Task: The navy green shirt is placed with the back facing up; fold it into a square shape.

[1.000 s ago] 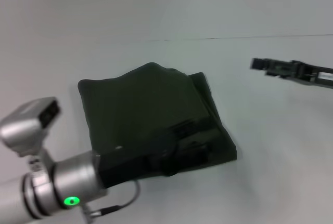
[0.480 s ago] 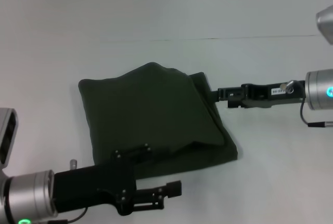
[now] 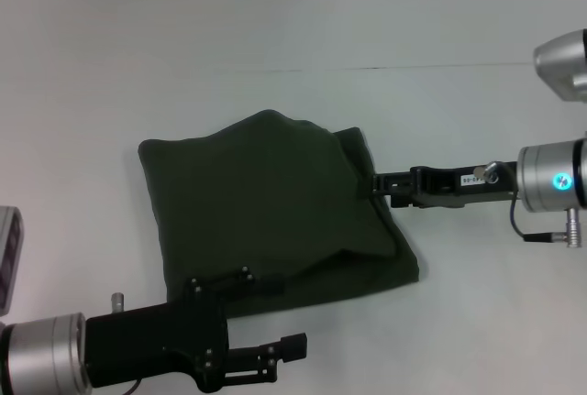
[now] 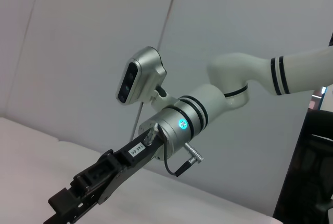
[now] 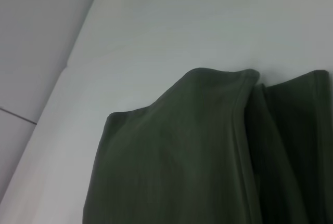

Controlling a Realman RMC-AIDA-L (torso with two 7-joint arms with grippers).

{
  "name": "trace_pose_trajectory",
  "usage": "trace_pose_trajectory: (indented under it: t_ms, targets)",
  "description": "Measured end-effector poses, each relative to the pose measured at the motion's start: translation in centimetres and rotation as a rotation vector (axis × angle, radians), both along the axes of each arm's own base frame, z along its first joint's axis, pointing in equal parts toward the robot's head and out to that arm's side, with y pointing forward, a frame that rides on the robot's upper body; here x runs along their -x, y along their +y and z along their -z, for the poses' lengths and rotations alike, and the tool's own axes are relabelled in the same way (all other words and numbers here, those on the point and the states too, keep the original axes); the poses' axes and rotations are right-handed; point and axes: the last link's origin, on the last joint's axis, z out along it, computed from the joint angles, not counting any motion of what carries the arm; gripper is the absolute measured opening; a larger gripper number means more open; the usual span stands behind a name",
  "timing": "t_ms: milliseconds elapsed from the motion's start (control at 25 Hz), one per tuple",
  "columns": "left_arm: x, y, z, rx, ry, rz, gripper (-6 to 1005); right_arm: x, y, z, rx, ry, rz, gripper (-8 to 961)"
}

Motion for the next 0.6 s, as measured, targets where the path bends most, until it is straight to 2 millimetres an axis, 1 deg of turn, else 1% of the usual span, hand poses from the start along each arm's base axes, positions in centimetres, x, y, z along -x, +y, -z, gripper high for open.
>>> trace_pose_trajectory:
  t_ms: [200,360,600]
  targets:
    - [0.0,0.2,0.1,0.001,0.004,-0.005,813,0.4,0.1,1.2,-0.012,-0.010,-0.001,874]
    - [-0.1,0.2,0.1,0.003,0.005,-0.005,813,0.5,0.1,2.3,-0.017,-0.020,0.003,867]
    - [0.0,0.1,0.1,0.001,0.007,-0.008,813,1.4,0.1,3.6,-0.018,-0.020,-0.019,851]
